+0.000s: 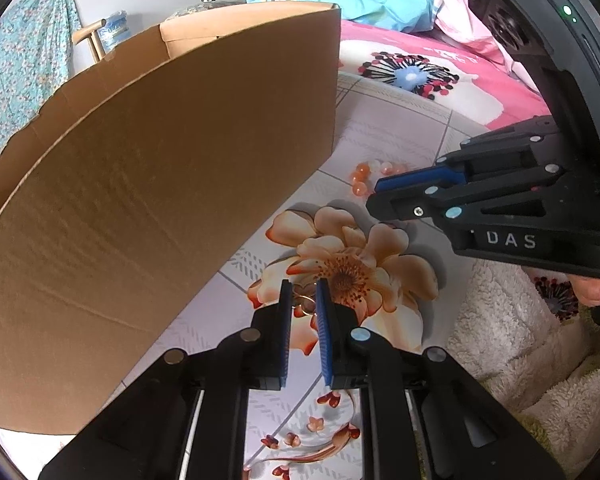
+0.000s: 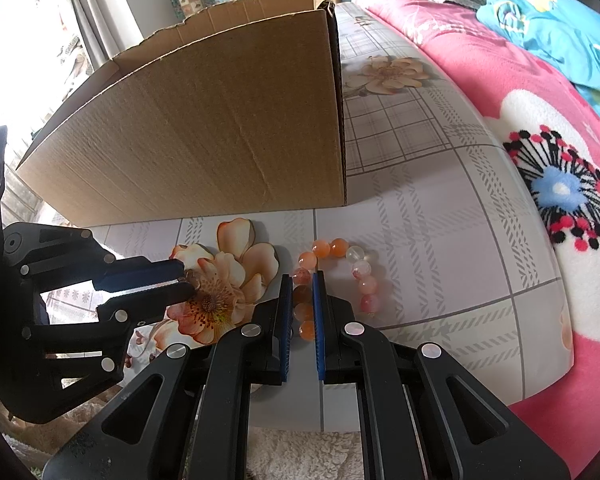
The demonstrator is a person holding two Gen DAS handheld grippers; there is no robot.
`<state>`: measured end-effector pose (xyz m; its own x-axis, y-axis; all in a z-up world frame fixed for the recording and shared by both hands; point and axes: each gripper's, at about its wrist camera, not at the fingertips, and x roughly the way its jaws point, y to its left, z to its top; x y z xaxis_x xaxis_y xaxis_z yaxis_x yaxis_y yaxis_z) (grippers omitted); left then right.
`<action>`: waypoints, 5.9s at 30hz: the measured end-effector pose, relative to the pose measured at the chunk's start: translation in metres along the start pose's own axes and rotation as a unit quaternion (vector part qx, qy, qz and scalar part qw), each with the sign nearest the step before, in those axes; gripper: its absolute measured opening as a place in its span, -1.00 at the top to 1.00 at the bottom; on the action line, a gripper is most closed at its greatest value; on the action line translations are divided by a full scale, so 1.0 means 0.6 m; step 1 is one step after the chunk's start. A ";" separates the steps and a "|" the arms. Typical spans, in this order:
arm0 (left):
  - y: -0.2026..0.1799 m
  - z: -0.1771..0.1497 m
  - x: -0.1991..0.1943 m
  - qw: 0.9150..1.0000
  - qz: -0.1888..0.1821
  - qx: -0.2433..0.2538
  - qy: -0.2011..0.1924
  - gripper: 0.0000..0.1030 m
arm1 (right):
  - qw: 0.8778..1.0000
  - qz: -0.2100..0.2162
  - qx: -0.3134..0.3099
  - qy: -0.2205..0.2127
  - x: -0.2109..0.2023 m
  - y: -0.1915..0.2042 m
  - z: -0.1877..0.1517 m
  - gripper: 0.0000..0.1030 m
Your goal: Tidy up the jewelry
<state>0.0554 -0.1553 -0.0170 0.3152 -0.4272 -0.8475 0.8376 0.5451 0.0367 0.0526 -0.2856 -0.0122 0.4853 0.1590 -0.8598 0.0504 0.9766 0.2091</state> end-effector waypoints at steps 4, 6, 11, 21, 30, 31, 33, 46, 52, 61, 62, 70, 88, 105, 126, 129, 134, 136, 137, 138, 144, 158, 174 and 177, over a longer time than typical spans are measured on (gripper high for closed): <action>0.003 -0.004 -0.010 1.000 0.000 -0.006 -0.004 0.87 | 1.000 0.000 -0.001 0.000 -0.001 -0.001 0.001 0.85; 0.004 -0.006 -0.017 1.000 -0.002 -0.012 -0.007 0.94 | 1.000 0.001 -0.001 0.000 0.000 -0.002 0.002 0.85; 0.005 -0.013 -0.034 1.000 0.001 -0.017 -0.014 0.94 | 1.000 0.017 0.020 -0.001 -0.003 -0.018 0.002 0.86; 0.004 -0.024 -0.033 1.000 0.025 -0.015 -0.009 0.93 | 0.998 0.036 0.047 -0.006 -0.008 -0.055 0.005 0.86; -0.015 -0.020 -0.018 1.000 0.027 0.005 0.004 0.93 | 0.998 0.037 0.053 0.000 0.002 -0.047 0.000 0.85; -0.015 -0.018 -0.018 1.000 0.025 0.003 0.002 0.93 | 0.998 0.037 0.053 0.000 0.006 -0.047 0.002 0.85; -0.014 -0.016 -0.016 1.000 0.023 -0.002 0.002 0.93 | 0.998 0.036 0.052 0.000 0.007 -0.047 0.003 0.85; -0.011 0.000 -0.002 1.000 0.009 0.014 -0.002 0.53 | 0.998 0.038 0.053 -0.001 0.010 -0.045 0.002 0.85; -0.001 0.006 0.005 0.999 -0.018 0.026 0.003 0.64 | 0.998 0.039 0.055 -0.002 0.011 -0.044 0.002 0.85; -0.006 0.009 0.006 1.000 -0.016 0.023 0.001 0.70 | 0.998 0.039 0.055 -0.003 0.013 -0.043 0.003 0.85; -0.006 0.008 0.005 1.000 -0.016 0.022 0.001 0.70 | 0.998 0.039 0.055 -0.003 0.013 -0.043 0.003 0.85; 0.000 0.007 0.002 1.000 -0.015 0.012 -0.003 0.70 | 0.998 0.038 0.055 -0.004 0.014 -0.042 0.003 0.85; 0.013 0.015 -0.094 0.998 -0.008 -0.023 -0.060 0.70 | 0.982 0.122 0.126 -0.067 -0.044 -0.095 0.022 0.86; 0.080 0.082 -0.215 0.989 -0.006 -0.056 -0.135 0.70 | 0.954 0.177 0.156 -0.183 -0.180 -0.130 0.090 0.86; 0.280 0.090 -0.020 0.964 -0.101 -0.210 0.130 0.69 | 0.944 0.293 0.082 -0.124 -0.059 -0.056 0.289 0.86; 0.286 0.091 -0.003 0.958 -0.106 -0.218 0.155 0.69 | 0.948 0.291 0.076 -0.108 -0.052 -0.050 0.290 0.86; 0.291 0.092 0.019 0.950 -0.109 -0.225 0.187 0.69 | 0.953 0.281 0.067 -0.090 -0.040 -0.048 0.294 0.86; 0.292 0.090 0.021 0.947 -0.116 -0.232 0.191 0.68 | 0.956 0.275 0.065 -0.083 -0.039 -0.048 0.296 0.86; 0.292 0.090 0.019 0.947 -0.116 -0.234 0.188 0.63 | 0.956 0.274 0.064 -0.081 -0.039 -0.048 0.297 0.86; 0.295 0.089 0.018 0.947 -0.114 -0.236 0.185 0.58 | 0.957 0.273 0.062 -0.079 -0.038 -0.049 0.298 0.86; 0.294 0.076 -0.027 0.957 -0.090 -0.244 0.130 0.41 | 0.962 0.259 0.048 -0.069 -0.042 -0.046 0.301 0.86; 0.255 0.036 -0.207 0.960 0.026 -0.260 -0.099 -0.46 | 0.986 0.108 -0.127 -0.013 0.005 0.026 0.328 0.85; 0.223 0.002 -0.230 0.951 0.087 -0.264 -0.133 -0.68 | 0.992 0.068 -0.034 -0.097 -0.120 -0.001 0.252 0.47; 0.217 -0.003 -0.254 0.941 0.117 -0.276 -0.158 -0.89 | 0.989 0.075 -0.014 -0.127 -0.155 0.016 0.223 0.15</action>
<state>0.1158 -0.0180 0.1161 0.6517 -0.3944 -0.6479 0.3973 0.9051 -0.1512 0.1247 -0.3107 0.1323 0.6897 0.2644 -0.6741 -0.0612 0.9489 0.3095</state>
